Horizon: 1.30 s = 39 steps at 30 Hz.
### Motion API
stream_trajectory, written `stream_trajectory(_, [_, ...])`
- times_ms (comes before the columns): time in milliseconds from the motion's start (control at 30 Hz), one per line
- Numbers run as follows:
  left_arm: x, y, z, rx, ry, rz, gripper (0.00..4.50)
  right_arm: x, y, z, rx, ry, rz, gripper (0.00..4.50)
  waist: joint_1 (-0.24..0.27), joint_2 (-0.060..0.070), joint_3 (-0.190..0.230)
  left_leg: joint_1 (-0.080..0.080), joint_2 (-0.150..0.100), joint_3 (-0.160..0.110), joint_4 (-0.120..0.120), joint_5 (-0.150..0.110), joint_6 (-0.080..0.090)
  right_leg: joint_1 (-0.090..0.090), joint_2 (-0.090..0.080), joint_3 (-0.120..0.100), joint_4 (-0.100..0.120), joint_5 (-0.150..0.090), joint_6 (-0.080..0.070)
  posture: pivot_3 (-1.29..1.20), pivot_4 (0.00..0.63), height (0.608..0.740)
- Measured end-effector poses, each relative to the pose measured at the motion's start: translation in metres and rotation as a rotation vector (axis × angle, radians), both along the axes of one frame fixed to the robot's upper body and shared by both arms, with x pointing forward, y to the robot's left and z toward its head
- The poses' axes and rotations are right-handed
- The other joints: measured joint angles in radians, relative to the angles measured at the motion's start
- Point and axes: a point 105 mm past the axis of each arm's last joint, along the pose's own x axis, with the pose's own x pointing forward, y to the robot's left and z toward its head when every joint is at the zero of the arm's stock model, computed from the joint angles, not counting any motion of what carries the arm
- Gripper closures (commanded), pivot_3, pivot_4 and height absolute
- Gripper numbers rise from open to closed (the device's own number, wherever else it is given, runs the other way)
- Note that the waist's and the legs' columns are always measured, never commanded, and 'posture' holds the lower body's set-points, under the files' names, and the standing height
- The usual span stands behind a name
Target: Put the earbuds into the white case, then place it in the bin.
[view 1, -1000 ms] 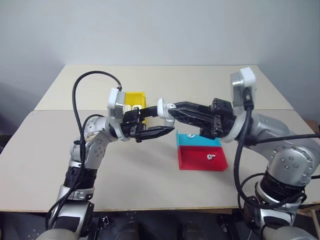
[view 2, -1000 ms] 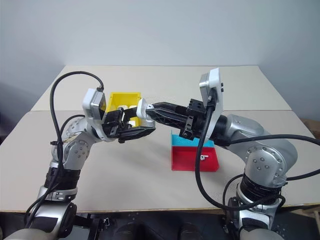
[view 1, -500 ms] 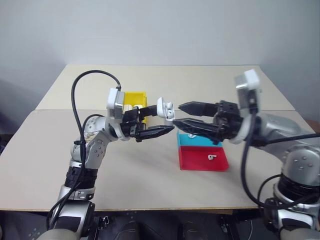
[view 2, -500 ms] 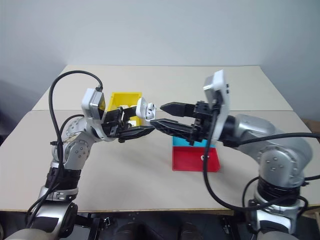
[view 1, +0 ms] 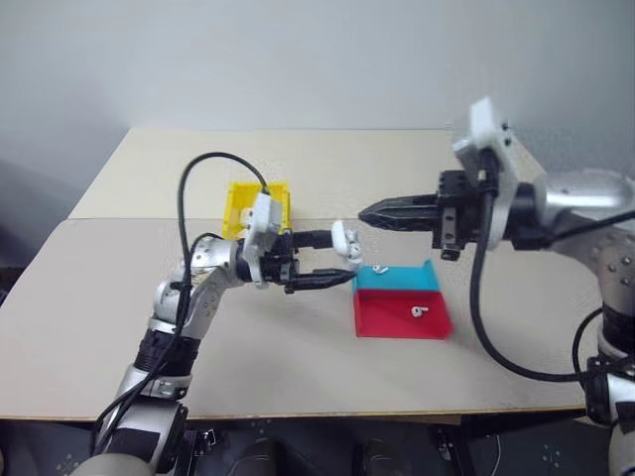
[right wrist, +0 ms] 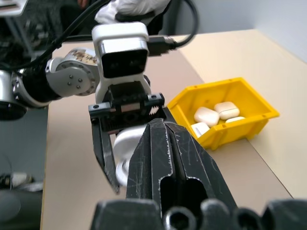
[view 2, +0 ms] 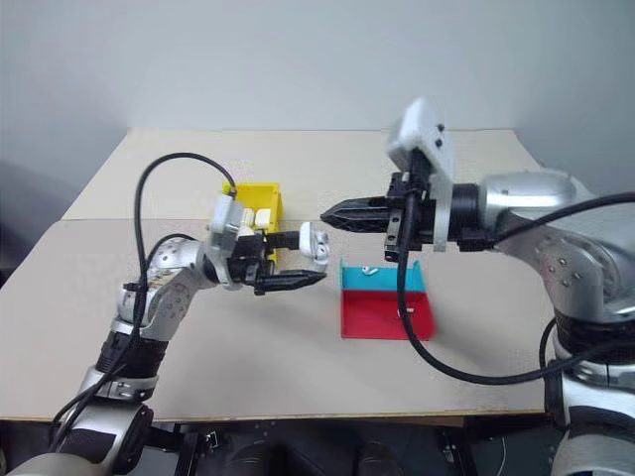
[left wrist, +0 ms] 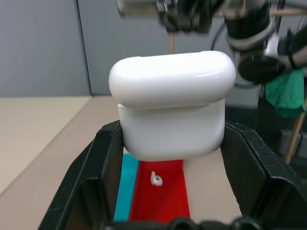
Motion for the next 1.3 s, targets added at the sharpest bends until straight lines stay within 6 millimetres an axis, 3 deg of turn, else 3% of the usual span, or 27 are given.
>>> stream_trajectory(233, [0.000,-0.006,-0.001,0.013,-0.006,-0.002,1.74,0.003,0.024,-0.008,-0.194,-0.016,0.066,4.47,0.003,0.000,0.000,-0.001,0.000,0.000,0.000,0.000,0.000,0.000,0.000,-0.001,-0.001,0.000,0.000,0.00,0.150,0.740])
stream_trajectory(367, [0.003,-0.005,-0.007,0.023,0.012,0.032,1.74,0.007,0.026,-0.018,-0.262,-0.055,0.058,4.47,0.006,0.000,0.000,-0.001,0.000,0.000,0.001,0.000,0.000,0.000,0.000,-0.001,0.000,0.000,0.000,0.00,0.150,0.740])
stream_trajectory(567, [0.006,0.008,-0.007,-0.017,0.016,0.115,1.74,0.011,-0.002,-0.023,-0.261,-0.022,-0.014,4.47,0.010,0.000,0.000,-0.001,0.000,0.000,0.001,0.000,0.000,0.000,-0.001,-0.001,0.000,0.000,0.000,0.00,0.150,0.740])
stream_trajectory(700, [0.003,0.022,0.014,-0.126,-0.058,0.191,1.74,0.009,-0.012,-0.034,-0.212,0.055,-0.041,4.47,0.006,0.000,0.000,0.000,0.000,0.000,0.001,0.000,0.000,0.000,-0.001,-0.001,0.000,0.000,0.000,0.00,0.150,0.740])
stream_trajectory(833, [0.003,0.030,0.016,-0.172,-0.081,0.310,1.74,0.009,-0.023,-0.016,-0.010,0.037,-0.094,4.47,0.012,0.000,0.000,0.000,0.000,-0.001,0.001,0.000,0.000,0.002,0.000,-0.002,0.000,0.000,0.000,0.00,0.150,0.740])
stream_trajectory(900, [0.015,0.041,0.019,-0.185,-0.096,0.468,1.74,0.010,-0.035,-0.021,0.045,0.017,-0.155,4.47,0.020,0.000,0.000,0.000,0.000,-0.002,0.001,0.000,0.000,0.003,-0.001,-0.003,-0.001,0.000,0.000,0.00,0.150,0.740])
stream_trajectory(967, [0.034,0.057,0.022,-0.183,-0.094,0.675,1.74,0.011,-0.042,-0.039,0.060,0.051,-0.207,4.47,0.022,0.000,0.000,0.000,-0.001,-0.002,0.001,0.000,0.001,0.003,-0.002,-0.002,-0.001,0.001,0.001,0.00,0.150,0.740])
stream_trajectory(1033, [0.050,0.068,0.022,-0.159,-0.084,0.849,1.74,0.009,-0.041,-0.046,0.091,0.057,-0.230,4.47,0.021,0.000,0.000,0.000,-0.001,-0.002,0.001,0.000,0.001,0.002,-0.002,-0.002,-0.001,0.001,0.001,0.00,0.150,0.740])
stream_trajectory(1167, [0.079,0.078,0.023,-0.144,-0.035,1.098,1.74,0.008,-0.028,-0.042,0.163,0.025,-0.237,4.47,0.017,0.000,0.000,0.000,-0.001,-0.002,0.001,0.000,0.000,0.002,-0.001,-0.002,0.000,0.001,0.001,0.00,0.150,0.740])
stream_trajectory(1300, [0.106,0.088,0.003,-0.030,-0.001,1.272,1.74,0.010,-0.023,-0.042,0.192,0.025,-0.254,4.47,0.013,0.000,0.000,0.000,-0.002,-0.002,0.000,0.000,0.000,0.002,-0.001,-0.002,-0.001,0.001,0.001,0.00,0.150,0.740])
